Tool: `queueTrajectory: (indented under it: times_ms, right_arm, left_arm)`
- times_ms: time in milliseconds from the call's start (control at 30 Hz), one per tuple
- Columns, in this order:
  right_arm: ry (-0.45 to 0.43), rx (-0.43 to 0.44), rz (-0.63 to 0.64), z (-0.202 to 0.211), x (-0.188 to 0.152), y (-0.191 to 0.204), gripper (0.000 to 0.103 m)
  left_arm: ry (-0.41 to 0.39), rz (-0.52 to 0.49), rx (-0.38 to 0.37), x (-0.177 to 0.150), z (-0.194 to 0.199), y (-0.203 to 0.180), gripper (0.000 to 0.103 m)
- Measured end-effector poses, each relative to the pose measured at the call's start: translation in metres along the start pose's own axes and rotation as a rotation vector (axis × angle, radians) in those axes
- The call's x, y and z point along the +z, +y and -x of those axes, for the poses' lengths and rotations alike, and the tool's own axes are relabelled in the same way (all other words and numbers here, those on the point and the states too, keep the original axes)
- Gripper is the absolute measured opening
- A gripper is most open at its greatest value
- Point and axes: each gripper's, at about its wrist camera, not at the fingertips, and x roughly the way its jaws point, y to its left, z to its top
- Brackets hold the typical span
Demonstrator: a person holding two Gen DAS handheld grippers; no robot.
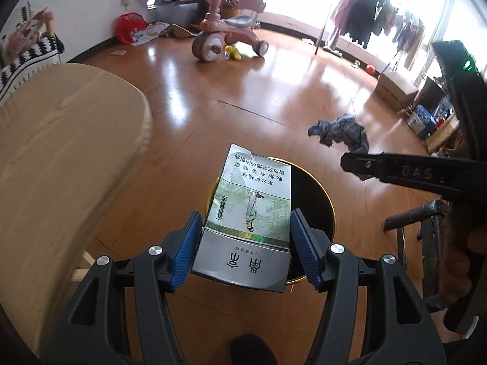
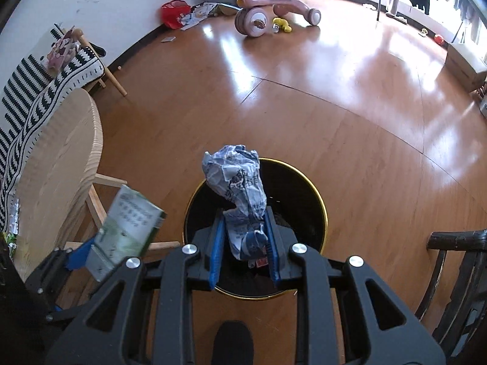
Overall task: Collect trash
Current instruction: 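Carry both items over the bin and open both tools to drop them, then grasp the clear plastic bag with the left tool while the right tool grasps the red ribbon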
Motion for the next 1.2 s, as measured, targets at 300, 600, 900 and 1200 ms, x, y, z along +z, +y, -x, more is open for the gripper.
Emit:
queueTrajectory:
  times_ms: [300,600,900,1200]
  right_arm:
    - [0.0,0.004,-0.016,-0.003,0.006,-0.001,0.025]
    - [-0.035,-0.033,-0.005,0.004,-0.001,0.008,0.054]
    - [-0.085,-0.015,0.029,0.016,0.004,0.051,0.079]
    - [-0.158,0.087,0.202,0.042,-0.009,0.186,0.084]
  left_arm:
    - [0.022,-0.001,-0.021,0.008,-0.023,-0.009,0.059]
    - [0.02,0.01,-0.021,0.006,-0.021,-0.002,0.082]
    - [-0.059,0.034,0.018,0.007,0.035,0.028,0.091]
    - [-0.173,0.159,0.174,-0.014,0.147,0.127,0.093]
